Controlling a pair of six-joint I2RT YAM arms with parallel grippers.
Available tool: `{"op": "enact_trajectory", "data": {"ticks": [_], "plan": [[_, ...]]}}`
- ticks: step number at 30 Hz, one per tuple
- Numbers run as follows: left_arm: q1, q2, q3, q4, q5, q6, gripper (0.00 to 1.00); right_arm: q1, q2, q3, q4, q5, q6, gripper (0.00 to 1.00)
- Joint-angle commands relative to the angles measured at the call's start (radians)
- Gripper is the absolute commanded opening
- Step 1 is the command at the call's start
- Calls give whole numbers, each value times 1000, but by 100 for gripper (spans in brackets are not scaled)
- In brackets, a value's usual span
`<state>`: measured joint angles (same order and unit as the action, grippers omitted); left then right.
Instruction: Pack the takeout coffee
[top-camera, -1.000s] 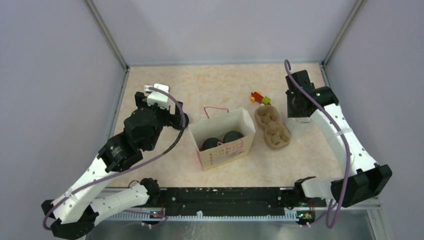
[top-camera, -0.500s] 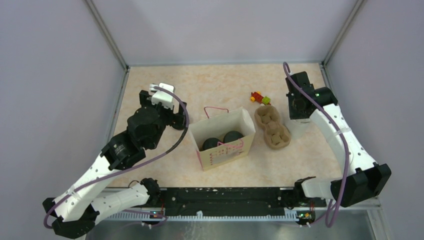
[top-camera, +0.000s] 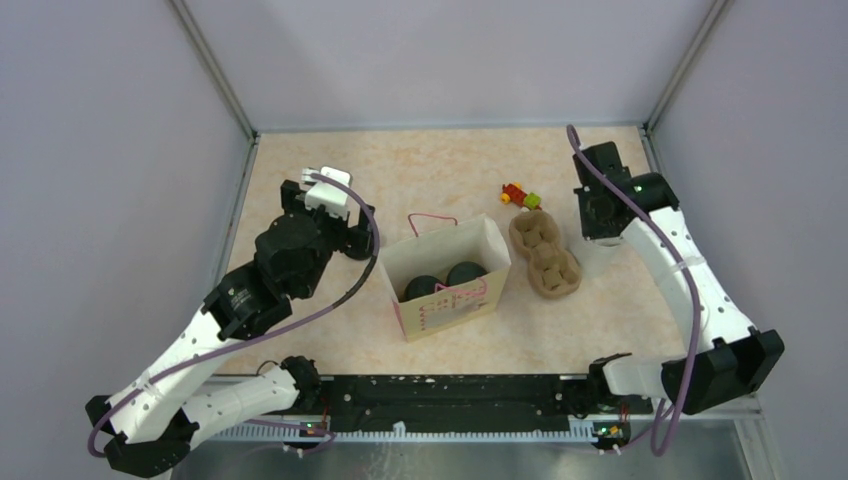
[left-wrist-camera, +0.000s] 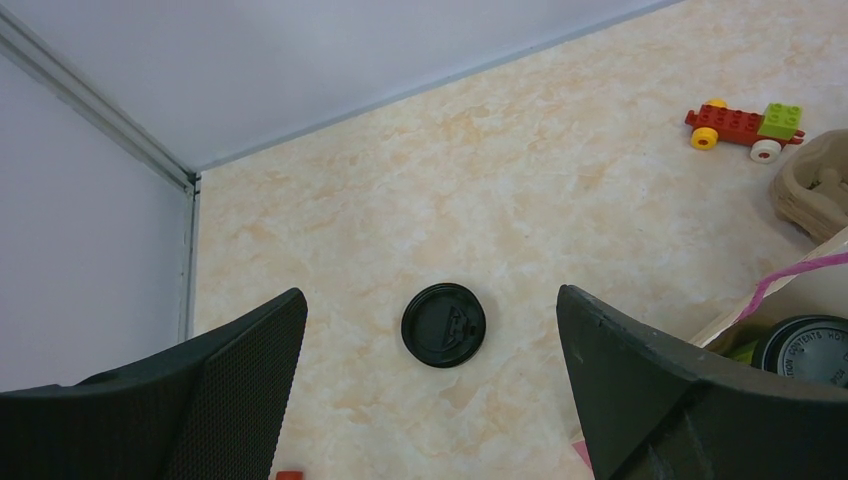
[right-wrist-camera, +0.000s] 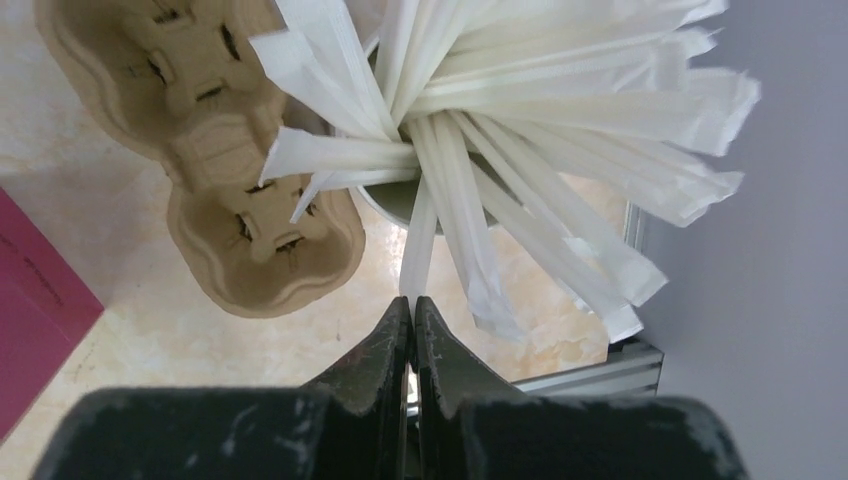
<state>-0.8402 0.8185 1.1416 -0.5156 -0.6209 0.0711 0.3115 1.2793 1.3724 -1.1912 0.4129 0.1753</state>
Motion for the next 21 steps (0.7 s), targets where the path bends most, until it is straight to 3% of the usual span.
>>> {"op": "enact_trajectory", "data": {"ticks": [1,12,21], "plan": [[1,-6,1,51,7,7,99,-9,-4,183,-61,14,-34,3],[0,-6,-40,36,12,-7,99,-8,48,587,-308,30,27,1],[2,-13,-39,16,-15,-47,99,-8,-15,741,-310,-25,107,0]]}}
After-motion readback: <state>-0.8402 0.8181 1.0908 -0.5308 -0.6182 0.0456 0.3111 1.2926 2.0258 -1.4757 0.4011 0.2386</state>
